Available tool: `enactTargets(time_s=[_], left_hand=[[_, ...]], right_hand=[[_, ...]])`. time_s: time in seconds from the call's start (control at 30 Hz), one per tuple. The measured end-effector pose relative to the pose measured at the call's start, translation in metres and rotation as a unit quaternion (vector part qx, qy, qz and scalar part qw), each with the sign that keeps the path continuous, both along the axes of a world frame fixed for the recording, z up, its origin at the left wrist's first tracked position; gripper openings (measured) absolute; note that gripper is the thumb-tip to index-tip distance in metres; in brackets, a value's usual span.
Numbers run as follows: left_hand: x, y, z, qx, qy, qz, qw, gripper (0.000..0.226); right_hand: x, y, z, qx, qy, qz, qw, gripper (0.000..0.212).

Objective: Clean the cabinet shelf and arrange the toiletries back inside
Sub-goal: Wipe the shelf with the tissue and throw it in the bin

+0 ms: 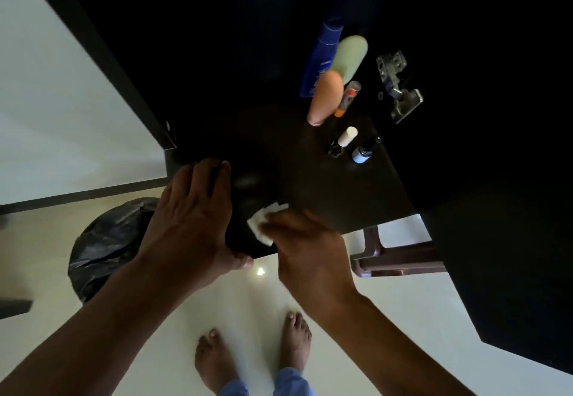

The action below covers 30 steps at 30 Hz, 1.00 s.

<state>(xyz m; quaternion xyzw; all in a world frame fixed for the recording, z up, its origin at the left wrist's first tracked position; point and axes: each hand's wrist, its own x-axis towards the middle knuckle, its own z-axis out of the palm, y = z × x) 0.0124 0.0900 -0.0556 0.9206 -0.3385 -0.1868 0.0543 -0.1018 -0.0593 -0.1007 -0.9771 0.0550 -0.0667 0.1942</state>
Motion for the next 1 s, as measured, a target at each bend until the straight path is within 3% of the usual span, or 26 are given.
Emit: enactTargets(time_s=[0.1,0.3,0.4,0.6,0.73,0.87,1.0], left_hand=[[-0.002,-0.012,0.0,0.012,0.001,-0.013,1.0,0.144],[-0.006,-0.031,-0.008,0.03,-0.028,-0.02,0.999,0.139],[-0.008,-0.038,-0.011,0.026,-0.024,-0.015,0.999,0.139],[-0.001,-0.034,-0.005,0.025,-0.02,0.002,0.999,0.141],[0.029,-0.02,0.006,0.043,0.016,0.051,0.998,0.14],[0.043,-0.008,0.012,0.071,0.035,0.076,0.994,0.136],[0.043,-0.004,0.008,0.07,0.033,0.071,0.994,0.137]], right_hand=[[-0.029,-0.02,-0.001,0.0,-0.009,0.012,1.0,0.048],[-0.048,-0.104,0.005,-0.098,0.034,-0.199,0.975,0.049],[-0.035,-0.108,0.004,-0.12,0.043,-0.241,0.962,0.043],[-0.007,-0.04,-0.007,-0.007,-0.04,-0.149,0.988,0.045],[0.034,0.008,-0.004,0.039,0.0,-0.04,0.998,0.038],[0.094,0.014,0.004,0.002,-0.008,-0.002,1.0,0.019],[0.15,-0.011,0.012,-0.066,-0.022,-0.044,0.997,0.013]])
